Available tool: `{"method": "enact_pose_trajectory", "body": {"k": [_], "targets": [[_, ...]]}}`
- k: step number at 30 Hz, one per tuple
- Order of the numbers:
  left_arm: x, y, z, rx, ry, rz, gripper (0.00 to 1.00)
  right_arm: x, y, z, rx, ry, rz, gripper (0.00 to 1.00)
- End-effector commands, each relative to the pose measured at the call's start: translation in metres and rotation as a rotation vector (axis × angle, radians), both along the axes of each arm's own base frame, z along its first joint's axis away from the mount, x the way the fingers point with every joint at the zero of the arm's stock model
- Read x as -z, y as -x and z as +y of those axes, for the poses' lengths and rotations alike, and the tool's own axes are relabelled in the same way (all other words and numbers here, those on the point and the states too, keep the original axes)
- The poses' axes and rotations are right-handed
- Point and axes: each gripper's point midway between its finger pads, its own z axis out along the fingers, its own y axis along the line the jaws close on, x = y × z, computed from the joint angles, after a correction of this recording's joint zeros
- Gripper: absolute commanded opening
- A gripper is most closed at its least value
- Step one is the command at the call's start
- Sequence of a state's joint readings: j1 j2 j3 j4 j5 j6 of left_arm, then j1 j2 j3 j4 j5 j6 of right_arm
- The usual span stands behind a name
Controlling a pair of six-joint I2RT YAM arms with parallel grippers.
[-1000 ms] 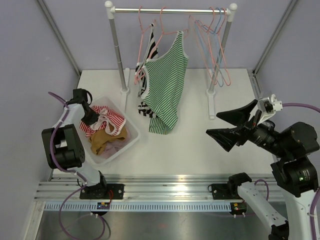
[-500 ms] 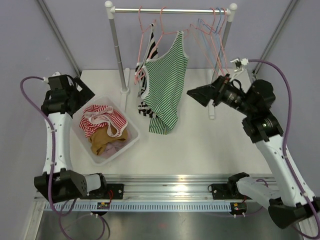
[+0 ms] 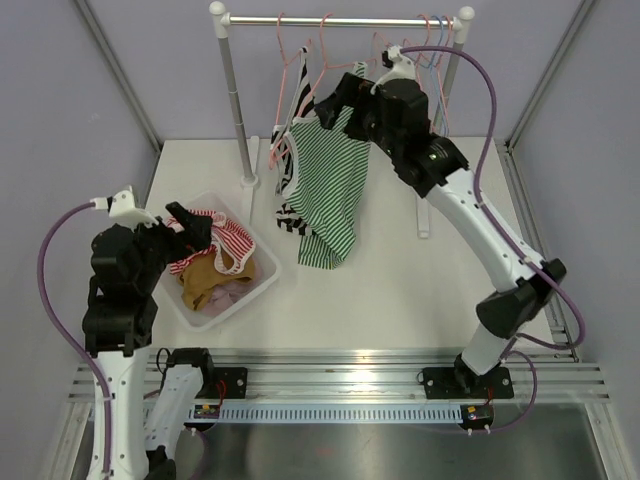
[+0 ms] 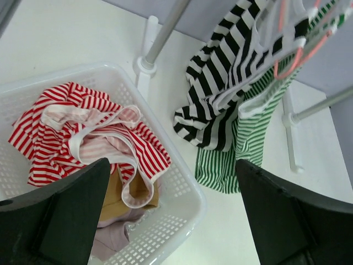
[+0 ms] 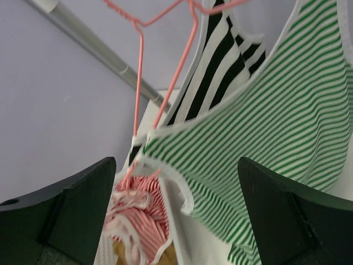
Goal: Remove the tank top from the hanger
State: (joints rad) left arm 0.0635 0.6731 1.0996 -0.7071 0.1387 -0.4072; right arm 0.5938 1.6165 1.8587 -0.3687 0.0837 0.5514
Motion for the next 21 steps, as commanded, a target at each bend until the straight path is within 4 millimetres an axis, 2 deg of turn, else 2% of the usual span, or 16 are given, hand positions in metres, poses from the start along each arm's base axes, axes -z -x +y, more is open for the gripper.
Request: {"method": "enact_pose_trajectory", "body": {"k": [1, 2, 4, 5, 6, 7, 8, 9, 10, 13, 15, 16, 18, 19, 20, 21], "targets": [[0.008, -0.003, -0.005, 0.031, -0.060, -0.087, 0.99, 0.001, -0.036, -0.001, 0.169, 0.136, -0.025, 1.00], [0.010, 0.001, -0.009, 0.048, -0.068, -0.101, 0.99, 0.002, -0.049, 0.002, 0.192, 0.174, -0.024, 0.99], [0.021, 0.001, -0.005, 0.031, -0.095, -0.098, 0.99, 0.004, -0.060, 0.009, 0.209, 0.208, -0.024, 0.99], [0.034, 0.001, -0.004, 0.024, -0.104, -0.072, 0.99, -0.020, -0.063, 0.004, 0.241, 0.193, -0.071, 0.99], [0.039, 0.000, -0.002, 0.017, -0.108, -0.059, 0.99, 0.004, -0.075, 0.014, 0.236, 0.240, -0.038, 0.99], [0.042, 0.000, -0.002, 0.012, -0.107, -0.046, 0.99, 0.006, -0.080, 0.017, 0.238, 0.249, -0.044, 1.00], [0.042, 0.000, -0.004, 0.022, -0.104, -0.044, 0.99, -0.007, -0.083, 0.016, 0.245, 0.245, -0.081, 0.99], [0.043, 0.000, -0.006, 0.033, -0.102, -0.041, 0.99, 0.007, -0.094, 0.023, 0.242, 0.272, -0.077, 0.97], [0.043, 0.000, -0.008, 0.046, -0.098, -0.043, 0.99, 0.007, -0.097, 0.025, 0.238, 0.286, -0.094, 0.95], [0.046, 0.001, -0.009, 0.051, -0.106, -0.039, 0.99, 0.010, -0.106, 0.019, 0.280, 0.341, -0.124, 0.80], [0.047, 0.003, -0.012, 0.063, -0.111, -0.039, 0.99, 0.002, -0.104, 0.007, 0.316, 0.366, -0.140, 0.75], [0.047, 0.004, -0.014, 0.071, -0.112, -0.041, 0.99, 0.008, -0.105, 0.004, 0.322, 0.392, -0.136, 0.69], [0.047, 0.004, -0.015, 0.079, -0.113, -0.043, 0.99, -0.003, -0.099, -0.007, 0.333, 0.388, -0.145, 0.61], [0.047, 0.005, -0.016, 0.083, -0.112, -0.042, 0.99, 0.005, -0.099, -0.009, 0.328, 0.404, -0.129, 0.50], [0.048, 0.005, -0.017, 0.086, -0.113, -0.039, 0.99, -0.003, -0.095, -0.017, 0.337, 0.396, -0.136, 0.46], [0.048, 0.004, -0.017, 0.087, -0.113, -0.037, 0.99, -0.004, -0.094, -0.021, 0.339, 0.399, -0.134, 0.44]]}}
